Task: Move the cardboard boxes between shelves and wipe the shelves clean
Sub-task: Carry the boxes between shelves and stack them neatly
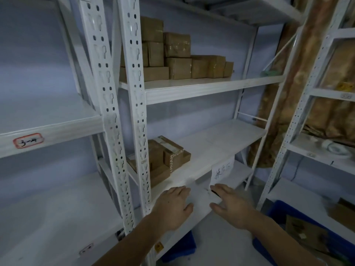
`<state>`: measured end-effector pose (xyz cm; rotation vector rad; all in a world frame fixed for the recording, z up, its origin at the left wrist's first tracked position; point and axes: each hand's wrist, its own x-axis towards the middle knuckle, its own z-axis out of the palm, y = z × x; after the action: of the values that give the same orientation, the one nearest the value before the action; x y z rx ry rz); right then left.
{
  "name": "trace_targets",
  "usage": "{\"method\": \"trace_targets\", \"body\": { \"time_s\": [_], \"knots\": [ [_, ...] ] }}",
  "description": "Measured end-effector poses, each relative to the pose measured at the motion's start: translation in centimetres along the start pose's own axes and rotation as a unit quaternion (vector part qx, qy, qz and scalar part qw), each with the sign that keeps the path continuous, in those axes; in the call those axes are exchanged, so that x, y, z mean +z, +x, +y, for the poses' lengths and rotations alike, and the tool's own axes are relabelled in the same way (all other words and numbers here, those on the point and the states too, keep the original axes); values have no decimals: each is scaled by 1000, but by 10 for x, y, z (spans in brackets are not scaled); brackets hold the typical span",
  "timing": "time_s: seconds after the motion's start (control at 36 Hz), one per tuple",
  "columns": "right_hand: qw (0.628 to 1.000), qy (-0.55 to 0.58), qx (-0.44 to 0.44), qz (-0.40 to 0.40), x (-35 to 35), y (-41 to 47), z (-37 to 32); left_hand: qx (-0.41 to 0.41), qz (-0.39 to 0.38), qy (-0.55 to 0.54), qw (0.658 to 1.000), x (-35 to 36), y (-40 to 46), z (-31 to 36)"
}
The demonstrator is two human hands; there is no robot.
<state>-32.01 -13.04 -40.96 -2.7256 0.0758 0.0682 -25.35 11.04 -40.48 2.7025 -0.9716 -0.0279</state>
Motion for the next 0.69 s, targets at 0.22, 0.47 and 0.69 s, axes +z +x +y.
{"method": "trace_targets", "body": {
  "time_s": [0.22,0.47,0.69],
  "knots": [
    [1000,1,-20,-12,-18,70,47,-37,-21,2,999,8,79,-2],
    [996,21,-66,-53,-22,155,115,-110,-40,10,993,44,158,-5],
    [987,28,-127,-91,-46,231,155,-222,-17,13,975,54,204,7]
  ]
}}
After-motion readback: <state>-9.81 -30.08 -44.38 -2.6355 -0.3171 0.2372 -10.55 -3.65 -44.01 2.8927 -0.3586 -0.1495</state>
